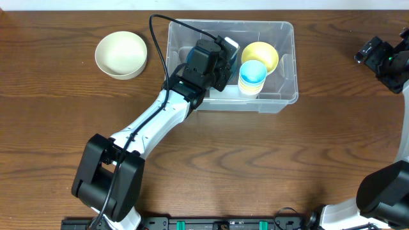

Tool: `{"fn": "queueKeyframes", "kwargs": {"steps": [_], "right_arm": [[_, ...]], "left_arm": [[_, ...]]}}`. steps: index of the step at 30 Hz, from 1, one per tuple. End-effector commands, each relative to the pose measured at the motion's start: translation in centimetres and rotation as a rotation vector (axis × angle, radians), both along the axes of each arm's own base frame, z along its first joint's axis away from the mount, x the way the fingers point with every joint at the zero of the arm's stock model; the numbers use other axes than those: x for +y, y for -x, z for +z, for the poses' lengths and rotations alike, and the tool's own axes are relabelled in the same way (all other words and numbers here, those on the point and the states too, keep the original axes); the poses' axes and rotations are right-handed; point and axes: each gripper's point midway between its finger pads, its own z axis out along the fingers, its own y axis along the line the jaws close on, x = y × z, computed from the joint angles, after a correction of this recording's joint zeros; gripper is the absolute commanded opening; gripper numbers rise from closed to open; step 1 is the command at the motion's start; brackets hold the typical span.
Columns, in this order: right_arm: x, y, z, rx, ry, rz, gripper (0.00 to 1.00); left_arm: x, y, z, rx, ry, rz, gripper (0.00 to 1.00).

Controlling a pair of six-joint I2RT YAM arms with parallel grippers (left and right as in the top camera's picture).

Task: Pack container
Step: 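Lower the second blue bowl into the first blue bowl and release, then move the left gripper to the cream bowl and grasp its rim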

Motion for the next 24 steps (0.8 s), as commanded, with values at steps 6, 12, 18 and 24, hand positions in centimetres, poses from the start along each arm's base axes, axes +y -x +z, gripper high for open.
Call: {"fn": "queueKeyframes", "kwargs": {"steps": [6,12,18,24], "right_arm": [[-0.2,0.2,1.4,-0.031,0.009,-0.014,0.99],[-0.2,0.2,1.4,-0.031,0.009,-0.014,0.99],[-0.2,0.2,1.4,-0.031,0.009,-0.014,0.99],[-0.2,0.2,1.4,-0.031,0.009,-0.014,0.99]], "left_arm": [[0.4,0.3,-1.6,0.051,-0.029,0.011,0.19],[-0.3,1.1,-3.9,0.122,-0.030,-0.033,0.15],[-0.9,1.7,-5.4,0.161,-0.037,-0.058,0.15],[-1.1,1.2,-4.8,0.128,-0.029,-0.060,0.13]]}}
